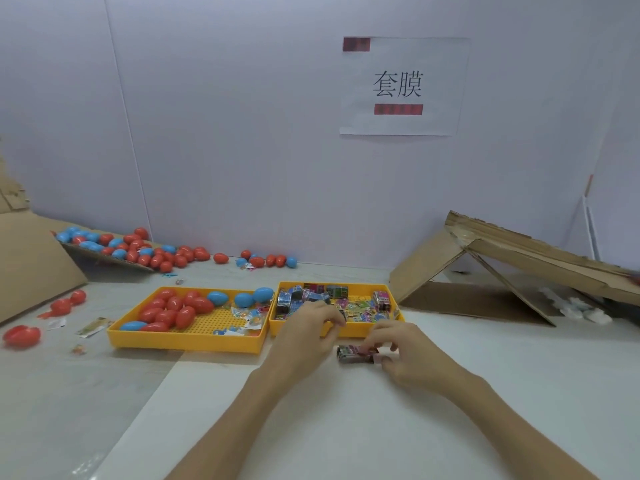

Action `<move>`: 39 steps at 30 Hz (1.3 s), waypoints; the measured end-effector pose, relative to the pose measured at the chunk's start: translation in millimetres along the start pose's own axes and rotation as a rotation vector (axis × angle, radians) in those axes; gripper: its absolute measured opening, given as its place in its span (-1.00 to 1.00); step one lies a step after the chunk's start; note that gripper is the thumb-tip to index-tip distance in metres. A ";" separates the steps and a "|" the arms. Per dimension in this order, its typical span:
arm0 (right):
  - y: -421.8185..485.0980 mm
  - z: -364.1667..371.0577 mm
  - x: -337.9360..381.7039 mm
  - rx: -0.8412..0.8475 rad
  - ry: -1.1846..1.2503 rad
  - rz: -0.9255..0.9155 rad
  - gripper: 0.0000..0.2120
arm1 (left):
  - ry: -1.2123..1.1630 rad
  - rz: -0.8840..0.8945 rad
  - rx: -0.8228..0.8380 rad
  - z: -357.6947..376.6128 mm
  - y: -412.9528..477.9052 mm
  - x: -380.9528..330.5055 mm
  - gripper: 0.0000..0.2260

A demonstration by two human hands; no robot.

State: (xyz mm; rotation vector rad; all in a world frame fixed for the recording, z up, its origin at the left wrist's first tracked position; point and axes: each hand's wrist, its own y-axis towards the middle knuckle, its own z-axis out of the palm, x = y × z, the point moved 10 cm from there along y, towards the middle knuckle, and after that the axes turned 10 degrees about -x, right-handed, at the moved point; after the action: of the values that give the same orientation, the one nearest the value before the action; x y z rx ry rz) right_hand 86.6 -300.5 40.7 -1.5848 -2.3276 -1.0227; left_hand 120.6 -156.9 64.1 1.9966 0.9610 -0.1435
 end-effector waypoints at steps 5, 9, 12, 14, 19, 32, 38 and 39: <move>0.9 0.0 -6.3 -0.033 -0.055 -0.004 -0.72 | 0.088 -0.147 -0.291 -54.1 11.7 36.7 -0.81; 0.4 -1.7 -7.1 -0.069 -0.039 0.001 -0.74 | 0.232 -0.300 -0.309 -75.6 6.8 81.7 -0.66; 0.0 -0.5 -4.7 -0.075 -0.030 -0.013 -0.76 | 0.384 -0.470 0.001 -52.1 -1.1 114.9 -0.53; 0.4 -0.5 -2.0 -0.083 -0.020 -0.022 -0.77 | 0.433 -0.484 0.075 -42.8 -2.7 119.9 -0.54; 0.5 -2.7 1.2 -0.098 0.004 -0.032 -0.81 | 0.446 -0.446 -0.057 -51.8 1.1 116.1 -0.65; 1.0 -3.8 17.3 -0.158 0.043 -0.141 -0.89 | 0.374 -0.419 -0.044 -51.0 3.7 114.7 -0.73; -0.8 -1.4 23.6 -0.135 0.081 -0.137 -0.90 | 0.294 -0.439 -0.005 -46.1 3.2 116.6 -0.73; -1.2 0.5 24.3 -0.116 0.092 -0.131 -0.88 | 0.297 -0.451 0.012 -44.8 2.6 118.0 -0.72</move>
State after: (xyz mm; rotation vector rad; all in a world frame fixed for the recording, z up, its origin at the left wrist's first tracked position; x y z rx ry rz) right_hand 75.1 -281.8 51.3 -1.4053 -2.3758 -1.2524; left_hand 192.8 -56.0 41.0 1.8125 1.5976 -0.1013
